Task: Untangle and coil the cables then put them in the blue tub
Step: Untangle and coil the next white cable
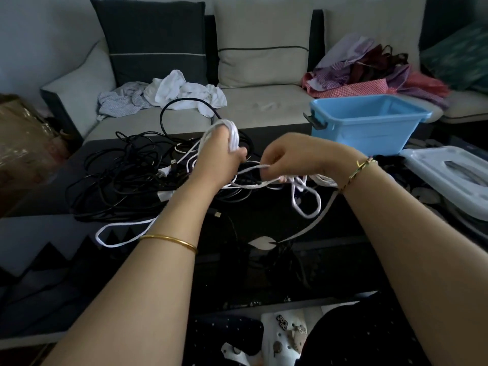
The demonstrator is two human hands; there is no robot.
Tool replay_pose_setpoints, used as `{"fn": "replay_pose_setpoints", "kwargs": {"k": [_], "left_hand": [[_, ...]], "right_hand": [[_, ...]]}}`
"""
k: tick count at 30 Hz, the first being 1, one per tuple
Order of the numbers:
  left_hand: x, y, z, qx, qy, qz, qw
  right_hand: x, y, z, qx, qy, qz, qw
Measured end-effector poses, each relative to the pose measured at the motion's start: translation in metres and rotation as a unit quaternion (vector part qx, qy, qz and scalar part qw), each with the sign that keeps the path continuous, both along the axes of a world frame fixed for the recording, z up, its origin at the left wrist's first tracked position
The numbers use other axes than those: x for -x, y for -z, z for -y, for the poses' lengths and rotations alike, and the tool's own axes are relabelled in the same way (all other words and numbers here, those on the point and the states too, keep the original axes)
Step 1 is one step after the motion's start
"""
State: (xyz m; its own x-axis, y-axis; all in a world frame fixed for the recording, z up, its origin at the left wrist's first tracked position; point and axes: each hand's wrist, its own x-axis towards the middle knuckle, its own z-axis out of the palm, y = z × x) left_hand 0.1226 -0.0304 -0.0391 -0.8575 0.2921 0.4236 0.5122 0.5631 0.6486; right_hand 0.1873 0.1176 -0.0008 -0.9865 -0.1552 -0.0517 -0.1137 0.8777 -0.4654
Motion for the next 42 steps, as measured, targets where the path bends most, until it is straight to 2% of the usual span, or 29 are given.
{"fn": "replay_pose_setpoints", "kwargs": {"k": [3, 6, 8, 11, 13, 14, 16, 18, 20, 25, 27, 30, 32, 35, 37, 39, 42], "left_hand": [[-0.009, -0.008, -0.007, 0.067, 0.052, 0.026, 0.996], [-0.021, -0.019, -0.013, 0.028, 0.095, 0.093, 0.991], [-0.027, -0.025, -0.017, 0.037, 0.109, 0.117, 0.986], [-0.025, -0.022, -0.017, 0.144, 0.044, 0.059, 0.987], [-0.019, -0.017, -0.011, 0.141, -0.006, 0.051, 0.989], [-0.017, -0.015, -0.009, 0.111, -0.019, 0.068, 0.991], [-0.013, -0.015, -0.005, -0.02, -0.029, 0.132, 0.991], [-0.013, -0.019, -0.004, -0.182, -0.045, 0.201, 0.962], [-0.012, -0.022, -0.003, -0.287, -0.069, 0.236, 0.926], [-0.009, -0.028, -0.003, -0.434, -0.091, 0.245, 0.862], [-0.011, -0.032, -0.003, -0.468, -0.089, 0.231, 0.849], [-0.009, -0.036, -0.002, -0.546, -0.085, 0.22, 0.804], [-0.01, -0.037, -0.002, -0.563, -0.072, 0.206, 0.797], [-0.016, -0.039, -0.005, -0.543, -0.052, 0.193, 0.815], [-0.018, -0.04, -0.004, -0.515, -0.034, 0.215, 0.829], [-0.016, -0.039, -0.001, -0.483, -0.02, 0.24, 0.842], [-0.014, -0.033, 0.002, -0.456, -0.002, 0.266, 0.849]], "right_hand": [[0.005, 0.005, -0.004, -0.035, 0.077, -0.111, 0.99], [0.007, 0.007, -0.002, -0.081, 0.118, -0.175, 0.974], [0.009, 0.009, -0.003, -0.119, 0.133, -0.211, 0.961], [0.01, 0.015, -0.007, -0.132, 0.156, -0.273, 0.94], [0.013, 0.02, -0.013, -0.09, 0.164, -0.281, 0.941], [0.015, 0.023, -0.017, -0.063, 0.166, -0.276, 0.945], [0.018, 0.027, -0.021, -0.014, 0.165, -0.25, 0.954], [0.021, 0.033, -0.022, 0.035, 0.156, -0.197, 0.967], [0.022, 0.039, -0.021, 0.08, 0.133, -0.121, 0.98], [0.018, 0.038, -0.023, 0.128, 0.108, 0.053, 0.984], [0.016, 0.039, -0.026, 0.192, 0.105, 0.124, 0.968], [0.014, 0.044, -0.032, 0.28, 0.117, 0.149, 0.941], [0.016, 0.048, -0.032, 0.292, 0.138, 0.147, 0.935], [0.02, 0.057, -0.029, 0.249, 0.184, 0.129, 0.942], [0.018, 0.058, -0.024, 0.232, 0.186, 0.12, 0.947], [0.019, 0.06, -0.02, 0.29, 0.178, 0.105, 0.934], [0.026, 0.06, -0.02, 0.417, 0.238, 0.019, 0.877]]}}
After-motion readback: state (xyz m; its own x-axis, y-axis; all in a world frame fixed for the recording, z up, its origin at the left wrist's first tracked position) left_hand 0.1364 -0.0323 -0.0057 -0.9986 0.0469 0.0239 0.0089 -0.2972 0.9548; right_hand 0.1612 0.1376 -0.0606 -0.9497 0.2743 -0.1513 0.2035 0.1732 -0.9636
